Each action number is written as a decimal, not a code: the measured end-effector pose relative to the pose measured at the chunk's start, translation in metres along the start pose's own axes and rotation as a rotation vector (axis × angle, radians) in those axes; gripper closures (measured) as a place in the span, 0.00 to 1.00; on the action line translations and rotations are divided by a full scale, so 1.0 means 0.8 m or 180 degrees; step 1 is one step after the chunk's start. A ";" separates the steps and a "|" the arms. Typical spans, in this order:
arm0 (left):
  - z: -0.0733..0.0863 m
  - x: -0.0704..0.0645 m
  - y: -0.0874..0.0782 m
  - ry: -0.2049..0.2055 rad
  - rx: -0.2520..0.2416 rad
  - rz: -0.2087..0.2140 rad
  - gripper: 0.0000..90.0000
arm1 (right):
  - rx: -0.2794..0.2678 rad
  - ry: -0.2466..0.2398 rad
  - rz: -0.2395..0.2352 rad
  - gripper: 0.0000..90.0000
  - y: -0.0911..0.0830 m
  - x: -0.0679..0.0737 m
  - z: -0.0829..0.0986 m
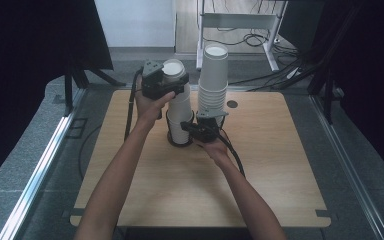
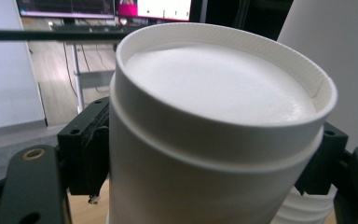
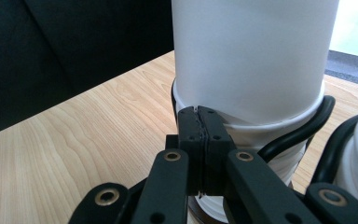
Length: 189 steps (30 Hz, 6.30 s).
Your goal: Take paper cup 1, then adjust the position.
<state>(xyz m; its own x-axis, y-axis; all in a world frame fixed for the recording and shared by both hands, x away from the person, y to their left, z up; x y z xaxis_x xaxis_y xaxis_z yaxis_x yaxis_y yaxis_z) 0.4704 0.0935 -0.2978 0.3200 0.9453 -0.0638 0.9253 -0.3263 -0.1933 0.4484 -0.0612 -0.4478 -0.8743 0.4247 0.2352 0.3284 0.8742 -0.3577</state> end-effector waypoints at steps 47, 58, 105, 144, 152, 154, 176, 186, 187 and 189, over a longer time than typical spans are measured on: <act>0.135 -0.017 -0.141 0.0174 0.0094 0.0448 0.23 | -0.0259 -0.0275 0.0000 0.73 -0.077 0.049 0.061; 0.184 -0.034 -0.149 0.0229 0.0324 0.0472 0.23 | -0.0197 -0.0338 0.0095 0.53 -0.088 0.071 0.085; 0.248 -0.082 -0.141 0.0118 0.0774 0.1143 0.23 | -0.0030 -0.0310 -0.0584 0.17 -0.083 0.127 0.117; 0.234 -0.071 -0.151 0.0023 0.0754 0.1177 0.06 | -0.0267 -0.0130 -0.0515 0.20 -0.098 0.103 0.118; 0.246 -0.078 -0.149 0.0164 0.0913 0.1308 0.07 | -0.0436 -0.0043 -0.0463 0.20 -0.111 0.094 0.113; 0.250 -0.082 -0.148 0.0231 0.0967 0.1337 0.07 | -0.0475 -0.0009 -0.0442 0.20 -0.114 0.092 0.112; 0.281 -0.113 -0.134 0.0403 0.1058 0.1274 0.09 | -0.0572 -0.0036 -0.0498 0.20 -0.100 0.109 0.110; 0.285 -0.115 -0.133 0.0547 0.1049 0.1173 0.13 | -0.0483 -0.0035 -0.0484 0.17 -0.097 0.107 0.113; 0.285 -0.115 -0.133 0.0584 0.1043 0.1154 0.14 | -0.0469 -0.0026 -0.0483 0.16 -0.097 0.106 0.114; 0.285 -0.116 -0.134 0.0644 0.1030 0.1119 0.14 | -0.0452 -0.0015 -0.0481 0.16 -0.096 0.105 0.114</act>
<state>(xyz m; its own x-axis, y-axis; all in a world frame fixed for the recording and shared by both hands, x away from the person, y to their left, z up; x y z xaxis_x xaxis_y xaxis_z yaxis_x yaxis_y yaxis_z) 0.2955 0.0415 -0.4945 0.6627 0.7489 0.0051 0.6548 -0.5761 -0.4893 0.3168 -0.1142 -0.4830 -0.9189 0.2855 0.2721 0.2403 0.9524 -0.1877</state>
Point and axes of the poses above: each handheld gripper's, and its own axes: y roughly forward along the jaws, z roughly out of its underside, x roughly to its left, the point moved 3 cm from there along y, roughly forward along the jaws, and after that the axes turned 13 degrees about -z, right-handed, at the moved point
